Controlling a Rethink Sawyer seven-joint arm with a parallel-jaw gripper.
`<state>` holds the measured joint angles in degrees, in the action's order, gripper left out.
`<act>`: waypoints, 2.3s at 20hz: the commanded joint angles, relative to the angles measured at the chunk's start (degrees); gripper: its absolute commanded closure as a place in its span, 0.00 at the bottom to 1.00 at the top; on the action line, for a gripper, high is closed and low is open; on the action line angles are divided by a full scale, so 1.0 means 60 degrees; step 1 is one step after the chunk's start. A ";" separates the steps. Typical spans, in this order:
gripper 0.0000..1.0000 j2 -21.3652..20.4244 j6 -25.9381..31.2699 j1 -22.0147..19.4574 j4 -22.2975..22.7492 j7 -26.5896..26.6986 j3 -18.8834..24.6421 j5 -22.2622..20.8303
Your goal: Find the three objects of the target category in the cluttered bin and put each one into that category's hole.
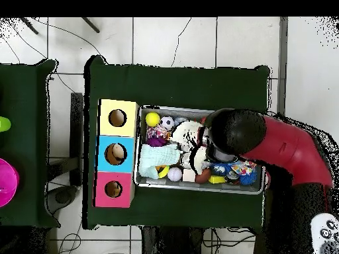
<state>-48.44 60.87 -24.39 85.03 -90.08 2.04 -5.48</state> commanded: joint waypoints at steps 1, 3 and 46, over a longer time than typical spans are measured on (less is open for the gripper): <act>1.00 -0.0334 0.0356 -0.0263 0.0237 0.0527 0.0883 0.0224; 1.00 -0.0226 -0.0109 -0.0256 0.0510 0.0437 0.0903 0.0244; 0.00 0.2694 -0.1017 -0.0283 0.0283 0.0413 -0.0251 -0.2761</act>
<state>-38.05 51.46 -24.85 87.46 -90.08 1.06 -15.84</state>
